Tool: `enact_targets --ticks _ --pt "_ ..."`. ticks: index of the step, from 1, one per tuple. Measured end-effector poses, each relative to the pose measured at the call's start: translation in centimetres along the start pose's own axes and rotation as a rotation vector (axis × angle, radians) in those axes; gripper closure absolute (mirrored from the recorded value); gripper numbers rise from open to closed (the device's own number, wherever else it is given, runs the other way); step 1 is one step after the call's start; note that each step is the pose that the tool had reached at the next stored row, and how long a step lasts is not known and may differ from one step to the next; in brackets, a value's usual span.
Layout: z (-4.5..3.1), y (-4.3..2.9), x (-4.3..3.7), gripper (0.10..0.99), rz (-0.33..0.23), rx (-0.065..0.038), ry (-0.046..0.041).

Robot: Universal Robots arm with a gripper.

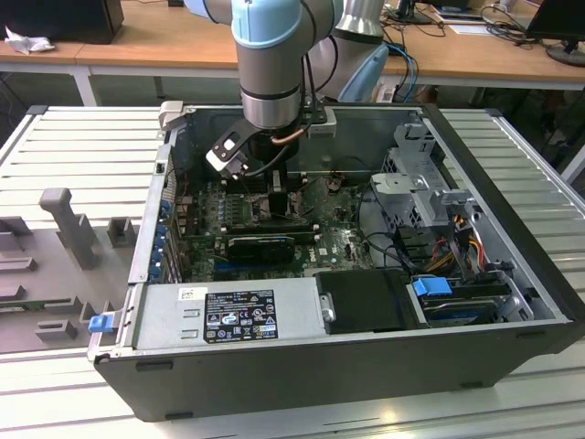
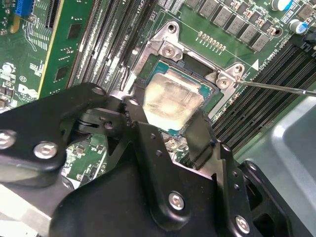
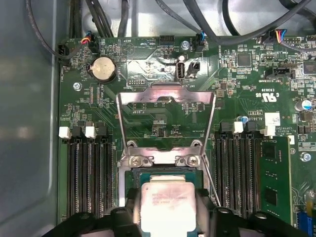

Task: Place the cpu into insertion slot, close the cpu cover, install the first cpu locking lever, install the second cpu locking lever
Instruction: 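Place the cpu into insertion slot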

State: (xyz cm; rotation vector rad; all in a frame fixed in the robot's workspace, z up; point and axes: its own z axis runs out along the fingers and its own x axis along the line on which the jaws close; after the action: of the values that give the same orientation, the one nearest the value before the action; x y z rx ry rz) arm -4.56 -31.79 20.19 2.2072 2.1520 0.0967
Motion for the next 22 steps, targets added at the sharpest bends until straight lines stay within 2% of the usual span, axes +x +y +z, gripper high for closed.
enact_targets --ticks 1,11,13,14,17,18,19,20,22 --pt "0.00 0.01 0.00 0.486 0.000 0.000 -0.0001" --pt "0.06 0.08 0.37 0.486 -0.001 0.000 0.0000" --pt "-0.68 0.15 0.36 0.486 -0.001 0.000 -0.0018" --pt "-1.21 0.19 0.37 0.565 -0.001 0.000 -0.0073" --pt "-1.41 0.21 0.37 0.749 -0.002 0.000 -0.0104" --pt "-1.49 0.21 0.37 0.871 -0.002 0.000 -0.0117" --pt "-1.52 0.22 0.37 0.871 -0.002 0.000 -0.0117" --pt "-1.58 0.22 0.37 0.980 -0.002 0.000 -0.0118" --pt "-1.70 0.23 0.37 0.980 -0.002 0.000 -0.0120"
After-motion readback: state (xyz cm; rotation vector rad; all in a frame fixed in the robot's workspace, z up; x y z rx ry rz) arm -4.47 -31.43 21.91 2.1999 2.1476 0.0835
